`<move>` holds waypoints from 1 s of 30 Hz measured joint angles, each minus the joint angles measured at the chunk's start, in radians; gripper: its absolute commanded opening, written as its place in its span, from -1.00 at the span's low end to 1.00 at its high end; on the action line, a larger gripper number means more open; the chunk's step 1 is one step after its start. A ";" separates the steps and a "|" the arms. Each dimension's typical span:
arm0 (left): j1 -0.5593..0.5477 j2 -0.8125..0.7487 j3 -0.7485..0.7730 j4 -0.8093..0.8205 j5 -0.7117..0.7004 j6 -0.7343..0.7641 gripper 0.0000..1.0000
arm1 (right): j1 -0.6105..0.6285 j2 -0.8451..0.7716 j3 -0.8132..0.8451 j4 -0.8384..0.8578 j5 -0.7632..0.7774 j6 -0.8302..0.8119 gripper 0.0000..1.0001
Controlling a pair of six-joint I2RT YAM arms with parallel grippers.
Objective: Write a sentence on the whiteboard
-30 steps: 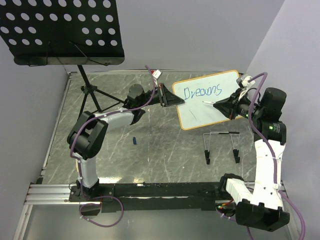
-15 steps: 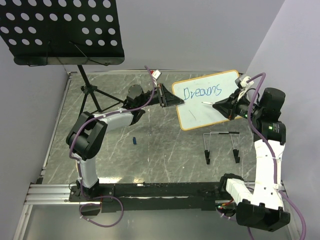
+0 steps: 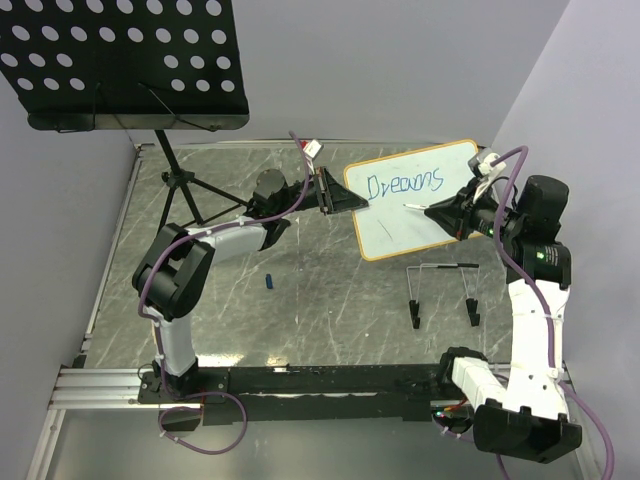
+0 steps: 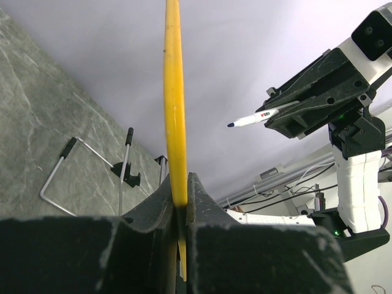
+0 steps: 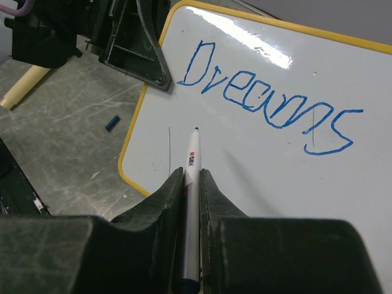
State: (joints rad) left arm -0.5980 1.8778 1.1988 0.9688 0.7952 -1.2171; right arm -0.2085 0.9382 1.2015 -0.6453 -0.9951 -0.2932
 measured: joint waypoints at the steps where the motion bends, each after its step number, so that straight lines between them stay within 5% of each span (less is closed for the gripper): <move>1: 0.000 0.000 0.000 0.000 0.000 0.000 -0.98 | 0.003 0.000 0.000 -0.001 0.003 -0.003 -1.00; 19: 0.000 -0.019 -0.014 0.000 -0.007 0.001 -0.98 | 0.035 0.000 0.011 -0.031 0.062 -0.038 -1.00; 30: 0.026 -0.071 -0.087 0.042 -0.007 -0.010 -0.98 | -0.098 0.021 0.126 -0.044 0.057 -0.033 -1.00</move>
State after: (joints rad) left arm -0.5716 1.8065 1.1114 1.0111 0.7883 -1.2270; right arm -0.3061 0.9588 1.3277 -0.6895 -0.9382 -0.3264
